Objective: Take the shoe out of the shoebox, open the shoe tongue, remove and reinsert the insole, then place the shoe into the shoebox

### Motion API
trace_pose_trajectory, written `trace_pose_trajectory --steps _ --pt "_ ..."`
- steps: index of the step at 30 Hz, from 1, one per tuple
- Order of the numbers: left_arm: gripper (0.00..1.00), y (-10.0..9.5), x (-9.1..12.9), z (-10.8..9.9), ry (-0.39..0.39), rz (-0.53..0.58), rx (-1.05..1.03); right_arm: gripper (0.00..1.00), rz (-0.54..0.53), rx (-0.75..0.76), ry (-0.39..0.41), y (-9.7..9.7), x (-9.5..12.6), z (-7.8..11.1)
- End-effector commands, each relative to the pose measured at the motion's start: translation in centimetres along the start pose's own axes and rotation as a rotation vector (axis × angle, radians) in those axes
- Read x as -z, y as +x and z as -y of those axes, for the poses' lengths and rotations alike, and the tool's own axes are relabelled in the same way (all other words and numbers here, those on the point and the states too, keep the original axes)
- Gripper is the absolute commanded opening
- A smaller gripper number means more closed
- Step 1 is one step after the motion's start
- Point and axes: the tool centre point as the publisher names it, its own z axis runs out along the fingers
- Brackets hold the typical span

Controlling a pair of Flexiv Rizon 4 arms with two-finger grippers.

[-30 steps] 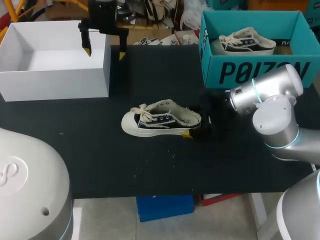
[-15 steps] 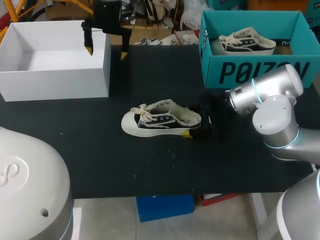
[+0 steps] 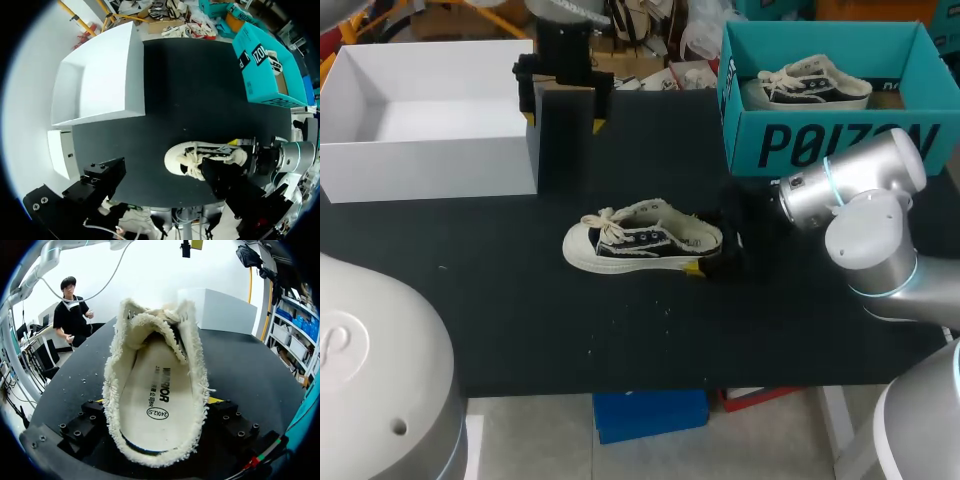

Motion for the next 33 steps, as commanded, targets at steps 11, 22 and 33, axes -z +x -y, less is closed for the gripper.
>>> trace_pose_trajectory --steps 11,22,33 --pt "1.0 7.6 -2.1 -3.6 -0.039 0.051 -0.085 0.0 0.002 -0.001 0.001 -0.1 -0.2 0.0" --pt "1.0 8.6 -2.5 -4.3 -0.054 0.046 -0.087 0.0 0.002 -0.001 0.001 -0.1 -0.2 0.0" --pt "1.0 8.6 -2.5 -4.3 -0.054 0.046 -0.087 0.0 0.002 -0.001 0.001 -0.1 -0.2 0.0"
